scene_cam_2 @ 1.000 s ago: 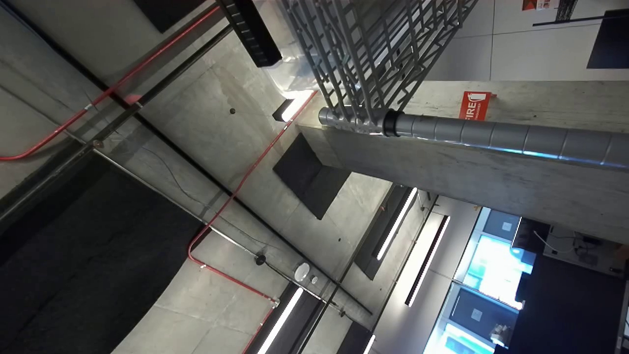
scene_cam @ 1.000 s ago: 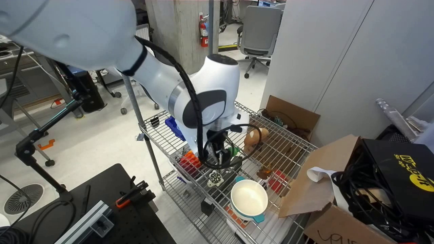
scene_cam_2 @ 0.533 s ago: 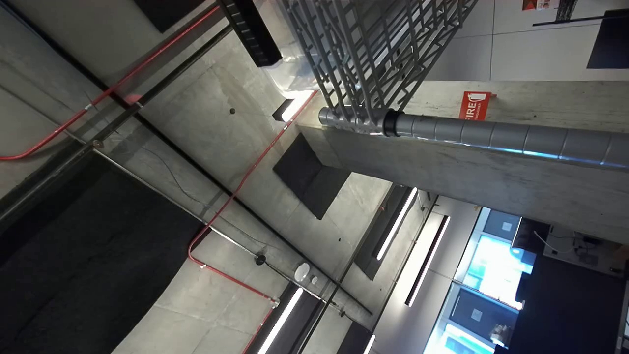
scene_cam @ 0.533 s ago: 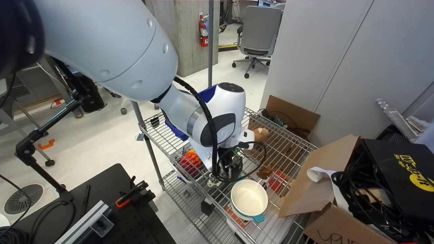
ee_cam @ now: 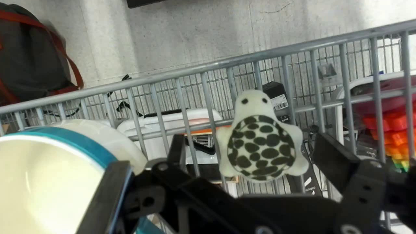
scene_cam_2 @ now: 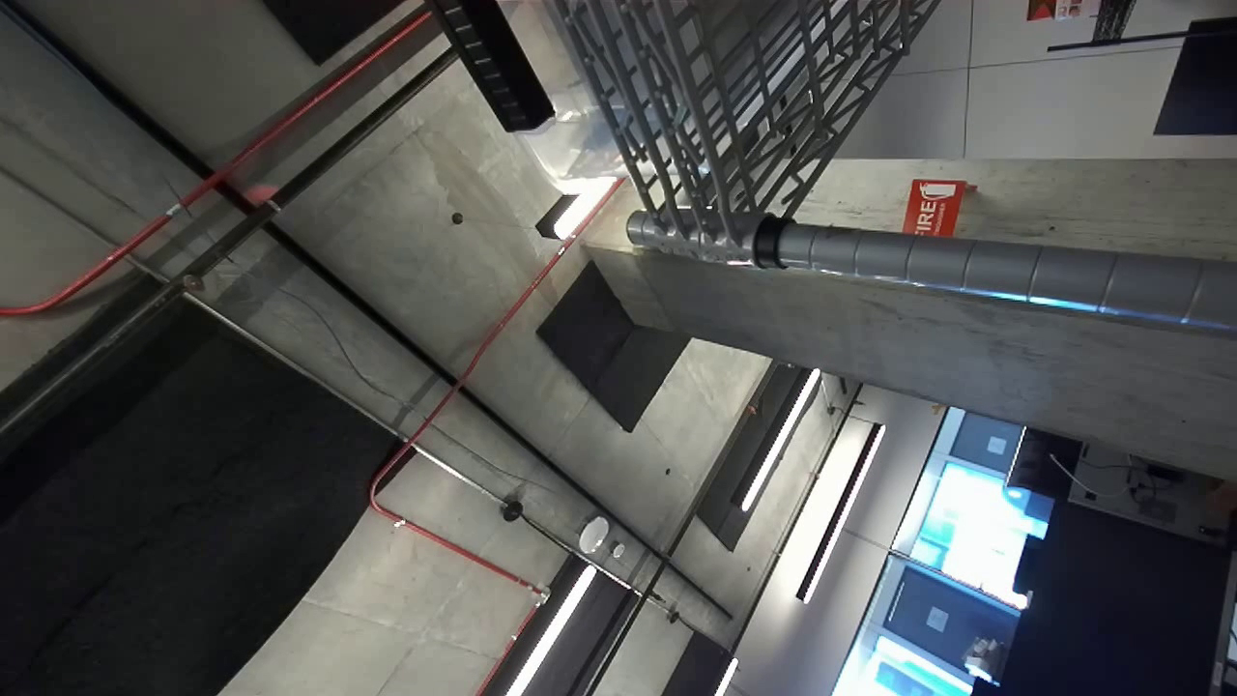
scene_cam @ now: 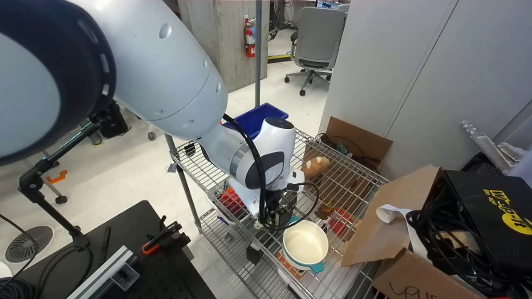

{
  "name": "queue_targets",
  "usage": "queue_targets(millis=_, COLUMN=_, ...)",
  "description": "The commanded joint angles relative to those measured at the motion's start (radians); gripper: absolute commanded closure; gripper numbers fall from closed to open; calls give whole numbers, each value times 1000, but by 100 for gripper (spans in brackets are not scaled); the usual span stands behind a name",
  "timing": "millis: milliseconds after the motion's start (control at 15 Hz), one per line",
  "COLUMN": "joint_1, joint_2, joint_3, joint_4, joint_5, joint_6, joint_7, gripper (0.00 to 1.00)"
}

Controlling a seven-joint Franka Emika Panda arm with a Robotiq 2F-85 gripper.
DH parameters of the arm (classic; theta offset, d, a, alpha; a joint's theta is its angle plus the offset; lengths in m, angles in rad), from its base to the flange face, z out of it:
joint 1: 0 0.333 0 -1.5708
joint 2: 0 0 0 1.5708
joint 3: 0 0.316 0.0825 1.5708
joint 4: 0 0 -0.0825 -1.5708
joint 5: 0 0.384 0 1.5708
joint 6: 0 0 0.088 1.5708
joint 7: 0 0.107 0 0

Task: Pick the object and move it slightly up on the shelf

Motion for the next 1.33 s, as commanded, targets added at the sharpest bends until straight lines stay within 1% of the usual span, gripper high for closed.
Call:
queue_targets(millis=0, joint_1=3, joint_2=26, joint_3=3, joint_4=22, joint_5=11, joint_6=-4, joint_7=-23, gripper=25)
queue_targets(millis=67, joint_1=4, joint_2=29, joint_3=1, joint_4=22, joint_5=10, joint_6=-5, joint_7=-21, gripper=26)
queue_targets(millis=267, joint_1=10, joint_2=30, joint_3=-4, joint_4=18, joint_5=-1, joint_6=4, joint_7=-27, gripper=51)
queue_targets(millis=533, joint_1=21, joint_2=20, joint_3=-16, joint_4=9, joint_5=-11, joint_6=10, joint_7=-19, gripper=80)
queue_targets(millis=600, joint_1=28, joint_2=3, joint_3=-18, joint_4=-3, joint_5=-19, joint_6=14, joint_7=-20, gripper=88)
queue_targets(millis=733, joint_1=47, joint_2=-45, joint_3=-21, joint_4=-34, joint_5=-29, joint_6=10, joint_7=-15, gripper=99)
queue_targets(millis=800, joint_1=53, joint_2=-80, joint_3=-20, joint_4=-61, joint_5=-35, joint_6=10, joint_7=-22, gripper=100)
queue_targets(millis=867, joint_1=58, joint_2=-111, joint_3=-17, joint_4=-77, joint_5=-39, joint_6=-4, joint_7=-20, gripper=96)
queue_targets(millis=933, joint_1=61, joint_2=-131, joint_3=-12, joint_4=-85, joint_5=-38, joint_6=-9, joint_7=-19, gripper=97)
queue_targets(millis=1000, joint_1=64, joint_2=-149, joint_3=-4, joint_4=-92, joint_5=-31, joint_6=-23, joint_7=-17, gripper=100)
queue_targets(millis=1067, joint_1=67, joint_2=-167, joint_3=2, joint_4=-102, joint_5=-27, joint_6=-36, joint_7=-17, gripper=97)
queue_targets(millis=1200, joint_1=70, joint_2=-192, joint_3=20, joint_4=-125, joint_5=-14, joint_6=-61, joint_7=-16, gripper=97)
queue_targets(millis=1267, joint_1=64, joint_2=-200, joint_3=41, joint_4=-135, joint_5=6, joint_6=-82, joint_7=-23, gripper=97)
